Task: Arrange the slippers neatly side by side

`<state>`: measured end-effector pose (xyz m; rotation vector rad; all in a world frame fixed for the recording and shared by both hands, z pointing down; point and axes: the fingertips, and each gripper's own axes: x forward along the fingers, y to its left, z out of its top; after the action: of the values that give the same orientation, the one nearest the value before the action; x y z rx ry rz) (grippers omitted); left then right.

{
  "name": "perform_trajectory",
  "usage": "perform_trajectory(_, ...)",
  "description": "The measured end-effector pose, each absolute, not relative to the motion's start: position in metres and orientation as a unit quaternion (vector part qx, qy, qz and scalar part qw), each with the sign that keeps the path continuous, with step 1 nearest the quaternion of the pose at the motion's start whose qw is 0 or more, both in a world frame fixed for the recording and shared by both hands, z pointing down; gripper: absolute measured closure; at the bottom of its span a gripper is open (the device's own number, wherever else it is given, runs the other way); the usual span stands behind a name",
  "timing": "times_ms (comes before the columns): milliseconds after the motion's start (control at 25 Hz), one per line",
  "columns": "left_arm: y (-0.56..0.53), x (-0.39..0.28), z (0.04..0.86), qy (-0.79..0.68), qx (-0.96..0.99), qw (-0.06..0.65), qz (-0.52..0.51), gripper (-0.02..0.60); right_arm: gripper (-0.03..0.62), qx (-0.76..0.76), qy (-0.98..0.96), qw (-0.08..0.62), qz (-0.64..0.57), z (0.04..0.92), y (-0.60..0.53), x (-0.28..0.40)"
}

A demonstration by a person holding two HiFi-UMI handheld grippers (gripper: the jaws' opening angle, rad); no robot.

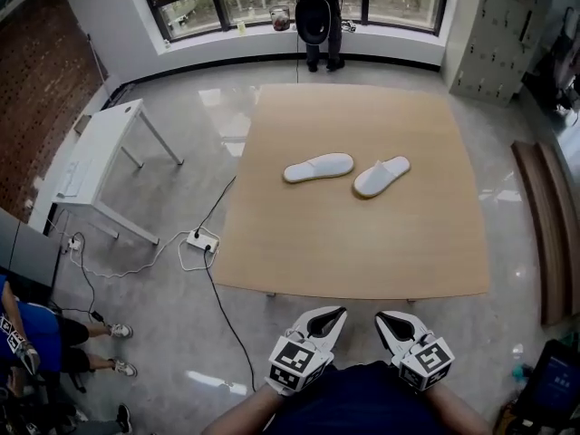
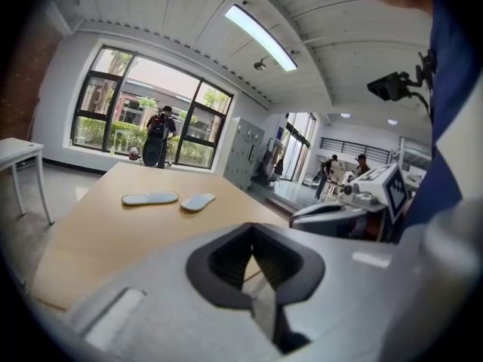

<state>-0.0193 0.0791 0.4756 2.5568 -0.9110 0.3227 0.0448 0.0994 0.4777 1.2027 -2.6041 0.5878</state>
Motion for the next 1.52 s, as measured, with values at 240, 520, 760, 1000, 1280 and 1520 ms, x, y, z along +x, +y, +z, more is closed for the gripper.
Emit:
perform_trajectory(240, 0.034, -0.049, 0.475, -0.317, 0.920, 0.200, 0.119, 0.578, 0.583, 0.428, -0.875, 0.121, 0.191, 0.470, 0.059, 0.030)
perform_trajectory(520, -0.011, -0.061, 0.466, -0.342, 0.911, 0.196, 0.117, 0.578, 0.583, 0.419, -0.881, 0.133, 0.174, 0.466, 0.009, 0.037)
perform_trajectory(760, -0.033, -0.075, 0.461, -0.408, 0.883, 0.193, 0.128, 0.578, 0.583, 0.343, -0.914, 0.131, 0.172, 0.467, -0.036, 0.016)
perform_trajectory(1000, -0.053, -0.075, 0.469, -0.467, 0.852, 0.197, 0.132, 0.578, 0.583, 0.277, -0.939, 0.136, 0.153, 0.482, -0.087, 0.009)
perform_trajectory(1280, -0.072, -0.079, 0.484, -0.510, 0.825, 0.196, 0.149, 0.578, 0.583, 0.248, -0.945, 0.169, 0.133, 0.522, -0.142, 0.021)
perform_trajectory(1520, -0.118, -0.074, 0.498, -0.473, 0.844, 0.140, 0.212, 0.578, 0.583, 0.298, -0.923, 0.229, 0.077, 0.563, -0.217, 0.085)
